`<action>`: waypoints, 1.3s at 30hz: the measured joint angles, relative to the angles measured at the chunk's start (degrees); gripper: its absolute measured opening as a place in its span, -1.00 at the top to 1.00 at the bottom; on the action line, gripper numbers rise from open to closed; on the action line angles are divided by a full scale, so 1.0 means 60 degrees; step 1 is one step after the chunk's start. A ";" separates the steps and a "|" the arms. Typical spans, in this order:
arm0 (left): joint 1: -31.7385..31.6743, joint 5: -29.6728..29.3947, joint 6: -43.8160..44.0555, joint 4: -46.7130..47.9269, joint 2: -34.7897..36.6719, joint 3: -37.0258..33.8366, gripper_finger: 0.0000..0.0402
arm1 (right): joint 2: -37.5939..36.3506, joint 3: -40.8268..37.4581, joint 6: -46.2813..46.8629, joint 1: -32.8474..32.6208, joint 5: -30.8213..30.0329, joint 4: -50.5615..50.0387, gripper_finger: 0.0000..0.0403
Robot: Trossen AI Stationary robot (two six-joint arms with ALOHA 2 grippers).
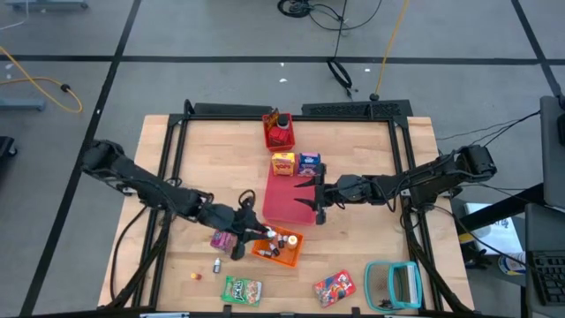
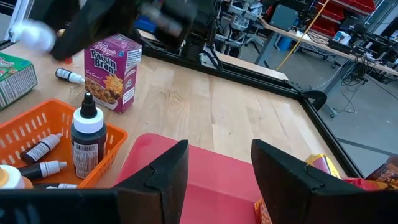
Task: Pick & Place Kitchen Items
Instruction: Put the small orange food coloring bottle into the orange bin
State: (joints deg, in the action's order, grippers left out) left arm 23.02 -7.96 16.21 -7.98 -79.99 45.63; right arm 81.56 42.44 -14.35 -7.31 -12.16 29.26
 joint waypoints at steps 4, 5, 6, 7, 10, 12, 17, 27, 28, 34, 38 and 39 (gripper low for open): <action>0.0082 0.0028 0.0010 -0.0600 -0.0736 0.0000 0.75 | 0.0000 0.0000 -0.0001 0.0000 0.0000 0.0004 0.16; 0.0085 0.0112 0.0076 -0.0750 -0.0901 0.0000 0.73 | 0.0000 0.0000 -0.0003 0.0000 0.0000 0.0004 0.16; 0.0088 0.0202 0.0093 -0.0907 -0.1057 0.0000 0.72 | 0.0000 0.0000 0.0000 0.0000 0.0000 0.0004 0.16; 0.0081 0.0345 0.0134 -0.1085 -0.1212 0.0000 0.70 | 0.0000 -0.0003 0.0000 0.0000 0.0000 0.0004 0.16; 0.0104 0.0509 0.0145 -0.1692 -0.1694 0.0000 0.68 | 0.0000 0.0000 -0.0004 0.0000 0.0000 0.0004 0.16; 0.0112 0.0520 0.0140 -0.2001 -0.1960 0.0000 0.68 | 0.0000 0.0000 -0.0008 0.0000 0.0000 0.0004 0.16; 0.0106 0.0516 0.0080 -0.2226 -0.2249 0.0000 0.67 | 0.0000 0.0000 -0.0033 0.0000 0.0000 0.0004 0.16; 0.0106 -0.0029 0.0069 -0.2212 -0.2254 0.0000 0.67 | 0.0000 0.0000 -0.0040 0.0022 0.0000 0.0004 0.16; 0.0106 -0.0229 0.0070 -0.2195 -0.2254 0.0000 0.67 | 0.0000 0.0000 -0.0040 0.0032 0.0000 0.0004 0.16; 0.0106 -0.0438 0.0021 -0.2132 -0.2254 0.0000 0.59 | 0.0000 0.0000 -0.0038 0.0033 0.0000 0.0004 0.16; 0.0106 -0.0434 0.0061 -0.2135 -0.2254 0.0000 0.42 | 0.0000 0.0000 -0.0040 0.0033 0.0000 0.0004 0.16; 0.0106 -0.0434 0.0061 -0.2135 -0.2254 0.0000 0.37 | 0.0000 0.0000 -0.0040 0.0033 0.0000 0.0004 0.16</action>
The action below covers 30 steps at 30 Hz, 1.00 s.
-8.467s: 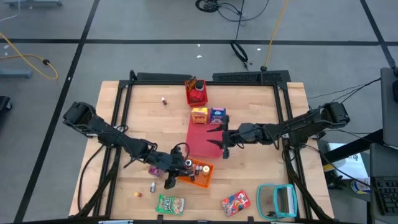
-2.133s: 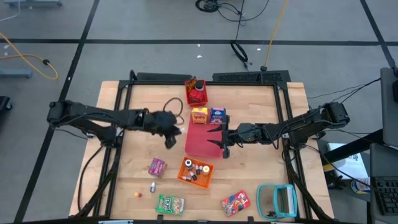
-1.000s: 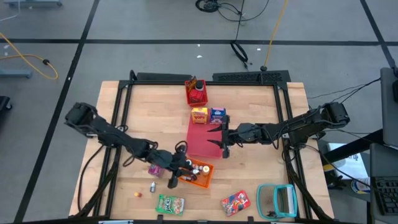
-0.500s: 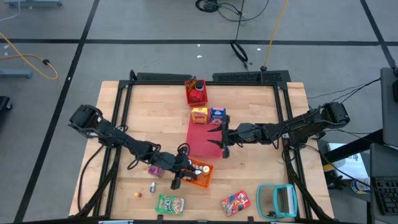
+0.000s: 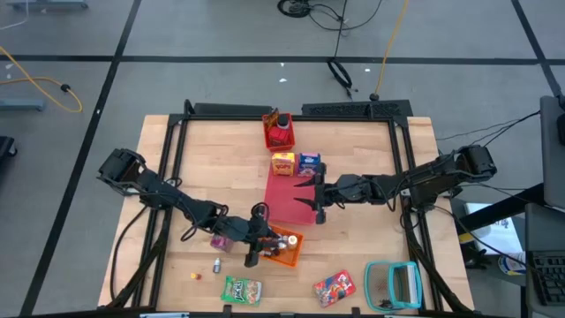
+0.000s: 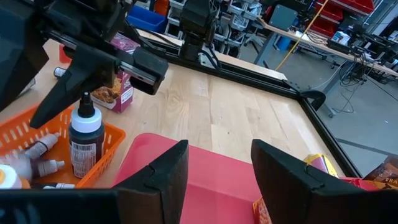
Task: Pick & Place Kitchen Items
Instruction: Put the small orange food coloring bottle into the orange bin, then put the violet cereal box into the pink bin
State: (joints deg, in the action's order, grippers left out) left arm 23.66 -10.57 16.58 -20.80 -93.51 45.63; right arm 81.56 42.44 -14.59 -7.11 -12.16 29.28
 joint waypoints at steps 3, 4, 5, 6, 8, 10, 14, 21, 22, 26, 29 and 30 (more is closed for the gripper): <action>0.0000 0.0000 -0.0019 0.0000 0.0000 0.0000 0.27 | 0.0000 0.0000 0.0000 0.0000 0.0002 0.0000 0.16; 0.0000 0.0000 -0.0036 -0.0003 0.0000 0.0000 0.24 | 0.0000 0.0000 0.0000 0.0000 0.0001 0.0000 0.16; 0.0000 0.0000 -0.0030 -0.0004 0.0000 0.0000 0.22 | 0.0000 0.0000 0.0000 0.0000 0.0001 0.0000 0.16; 0.0000 0.0000 -0.0002 -0.0004 0.0000 0.0000 0.21 | 0.0000 0.0000 0.0000 0.0000 0.0000 0.0000 0.16; 0.0000 0.0000 0.0007 -0.0029 0.0000 -0.0001 0.19 | 0.0000 0.0000 0.0000 0.0000 0.0002 0.0000 0.16; 0.0000 0.0004 0.0007 -0.0109 0.0001 -0.0001 0.19 | 0.0000 0.0000 0.0000 0.0000 0.0019 0.0000 0.16; 0.0084 -0.0002 0.0066 -0.0147 0.0248 -0.0007 0.19 | 0.0000 0.0000 0.0038 0.0000 0.0029 -0.0010 0.16; 0.0555 -0.0733 0.1033 0.0358 0.0898 -0.0004 0.19 | 0.0000 0.0000 0.0036 0.0000 0.0029 -0.0149 0.16; 0.0675 -0.1058 0.1303 0.0664 0.1009 -0.0006 0.19 | 0.0000 0.0000 0.0036 0.0000 0.0029 -0.0149 0.16; 0.1169 -0.2063 0.2893 0.1702 0.1548 -0.0007 0.19 | 0.0000 0.0000 -0.0060 0.0000 0.0032 -0.0149 0.16; 0.1599 -0.2845 0.3537 0.2373 0.2004 -0.0007 0.19 | 0.0000 0.0000 -0.0162 0.0000 0.0033 -0.0148 0.16; 0.1735 -0.3104 0.3724 0.2579 0.2130 -0.0007 0.19 | 0.0000 0.0000 -0.0172 0.0001 0.0033 -0.0146 0.16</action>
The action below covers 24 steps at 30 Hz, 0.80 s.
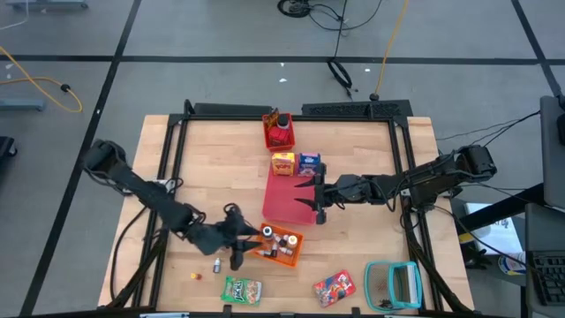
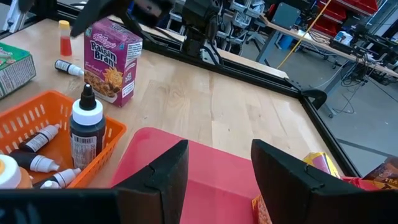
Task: Pick & Place Kitchen Items
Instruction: Put the violet cereal box into the pink bin
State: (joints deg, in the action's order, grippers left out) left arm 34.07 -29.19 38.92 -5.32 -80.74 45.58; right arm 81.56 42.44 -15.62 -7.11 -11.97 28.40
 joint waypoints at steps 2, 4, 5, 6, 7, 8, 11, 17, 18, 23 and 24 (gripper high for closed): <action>0.0234 -0.0437 0.0475 0.0370 0.0255 0.0000 0.19 | 0.0000 0.0000 -0.0006 0.0002 0.0000 -0.0004 0.16; 0.0425 -0.0689 0.0952 0.0631 0.0460 0.0000 0.19 | 0.0000 0.0000 -0.0006 -0.0001 0.0000 -0.0017 0.16; 0.0511 -0.0776 0.1176 0.0785 0.0528 0.0000 0.19 | 0.0000 0.0000 -0.0009 -0.0001 0.0000 -0.0041 0.16; 0.0583 -0.0863 0.1448 0.1011 0.0583 0.0000 0.19 | 0.0000 0.0000 -0.0016 0.0000 0.0000 -0.0066 0.16; 0.0649 -0.0902 0.1736 0.1293 0.0616 0.0000 0.19 | 0.0000 0.0000 -0.0043 -0.0001 0.0000 -0.0076 0.16; 0.0689 -0.0903 0.2072 0.1635 0.0652 0.0000 0.19 | 0.0000 0.0000 -0.0067 0.0002 0.0000 -0.0093 0.16; 0.0839 -0.0903 0.3595 0.2706 0.0758 0.0008 0.19 | 0.0000 0.0000 -0.0083 0.0002 0.0000 -0.0160 0.16; 0.1105 -0.0900 0.5756 0.6054 0.0770 0.1240 0.19 | 0.0000 0.0000 -0.0242 0.0000 0.0000 -0.0277 0.16; 0.1145 -0.0910 0.5900 0.6560 0.0770 0.1499 0.19 | 0.0000 0.0000 -0.0261 0.0001 0.0000 -0.0280 0.16; 0.1193 -0.0690 0.7210 0.8453 0.0777 0.2308 0.19 | 0.0000 0.0000 -0.0261 0.0002 0.0000 -0.0284 0.16; 0.1187 -0.0447 0.7636 0.8752 0.0777 0.2346 0.19 | 0.0000 0.0000 -0.0261 0.0001 0.0000 -0.0283 0.16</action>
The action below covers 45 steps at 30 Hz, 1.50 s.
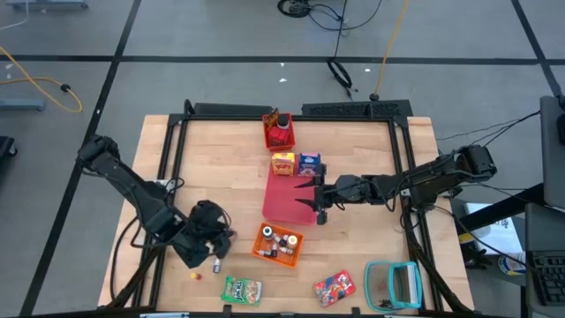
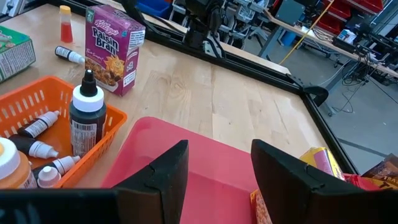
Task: Pick & Place Kitchen Items
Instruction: Put the violet cereal box into the pink bin
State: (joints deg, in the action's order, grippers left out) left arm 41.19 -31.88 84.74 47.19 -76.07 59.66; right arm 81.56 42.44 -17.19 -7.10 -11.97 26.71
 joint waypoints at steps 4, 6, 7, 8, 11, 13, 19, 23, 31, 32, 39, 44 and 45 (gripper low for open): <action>-0.0051 0.1214 0.1614 0.1082 -0.0006 0.0021 0.19 | 0.0000 0.0000 -0.0028 0.0001 0.0000 -0.0001 0.16; -0.0056 0.1780 0.2296 0.1580 -0.0007 0.0021 0.19 | 0.0000 0.0000 -0.0107 0.0001 0.0000 -0.0001 0.16; -0.0056 0.1941 0.2533 0.1742 -0.0007 0.0021 0.19 | 0.0000 0.0000 -0.0144 -0.0002 0.0000 0.0000 0.16; -0.0056 0.2024 0.2659 0.1826 -0.0007 0.0021 0.19 | 0.0000 0.0000 -0.0161 0.0001 0.0000 -0.0001 0.16; -0.0056 0.2018 0.2680 0.1840 -0.0007 0.0021 0.19 | 0.0000 0.0000 -0.0178 0.0001 0.0000 0.0002 0.16; -0.0056 0.2052 0.2685 0.1930 -0.0007 0.0021 0.19 | 0.0000 0.0000 -0.0178 0.0001 0.0000 0.0002 0.16; -0.0056 0.2391 0.2864 0.2119 -0.0007 -0.0120 0.19 | 0.0000 0.0000 -0.0180 0.0001 0.0000 0.0002 0.16; -0.0056 0.2397 0.2982 0.2102 -0.0011 -0.0157 0.19 | 0.0000 0.0000 -0.0180 0.0000 0.0002 0.0002 0.16; -0.0056 0.2316 0.2975 0.1979 -0.0050 -0.0157 0.19 | 0.0000 0.0000 -0.0182 -0.0002 0.0004 0.0002 0.16; -0.0056 0.2307 0.2975 0.1982 -0.0107 -0.0157 0.19 | 0.0000 0.0000 -0.0179 0.0001 0.0004 0.0002 0.16; -0.0059 0.2512 0.2935 0.1966 -0.0537 -0.0161 0.19 | 0.0000 0.0000 -0.0178 -0.0002 0.0004 -0.0001 0.16; -0.0056 0.2188 0.2366 0.1339 -0.0568 -0.0160 0.40 | 0.0000 0.0000 -0.0169 0.0001 0.0004 -0.0001 0.16; -0.0056 0.2094 0.2185 0.1265 -0.0572 -0.0160 0.47 | 0.0000 0.0000 -0.0137 0.0001 0.0004 -0.0001 0.16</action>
State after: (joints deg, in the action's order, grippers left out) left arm 40.86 -19.31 97.85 54.78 -79.50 58.70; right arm 81.56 42.44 -18.01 -7.09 -11.94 26.70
